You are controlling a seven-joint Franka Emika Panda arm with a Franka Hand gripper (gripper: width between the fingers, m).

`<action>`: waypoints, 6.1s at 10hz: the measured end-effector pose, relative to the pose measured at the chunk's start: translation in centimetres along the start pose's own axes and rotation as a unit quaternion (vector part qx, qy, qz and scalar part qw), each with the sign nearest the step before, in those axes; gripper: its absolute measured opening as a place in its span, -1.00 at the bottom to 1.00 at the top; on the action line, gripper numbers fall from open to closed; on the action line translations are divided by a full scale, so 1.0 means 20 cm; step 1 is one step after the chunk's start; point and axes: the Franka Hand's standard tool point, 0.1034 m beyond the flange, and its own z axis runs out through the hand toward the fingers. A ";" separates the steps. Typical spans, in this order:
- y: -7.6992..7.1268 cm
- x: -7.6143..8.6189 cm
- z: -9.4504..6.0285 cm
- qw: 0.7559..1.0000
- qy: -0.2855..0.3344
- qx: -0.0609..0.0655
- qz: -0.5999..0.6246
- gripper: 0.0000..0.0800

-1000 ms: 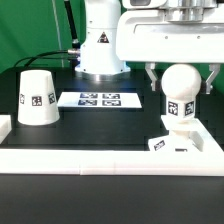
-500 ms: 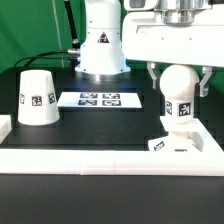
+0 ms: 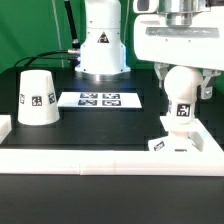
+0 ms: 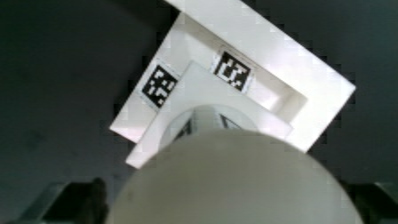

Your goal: Assemble lamp

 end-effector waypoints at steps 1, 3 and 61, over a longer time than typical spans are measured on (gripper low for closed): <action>0.00 0.00 0.00 1.000 0.000 0.000 -0.020 0.71; -0.01 -0.01 0.00 0.994 0.000 0.001 -0.113 0.74; -0.02 0.00 -0.01 0.932 -0.006 0.000 -0.362 0.75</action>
Offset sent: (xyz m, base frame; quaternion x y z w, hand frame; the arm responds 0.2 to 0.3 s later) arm 0.0002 0.0029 0.0012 -0.0028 0.0003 -0.2700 0.9629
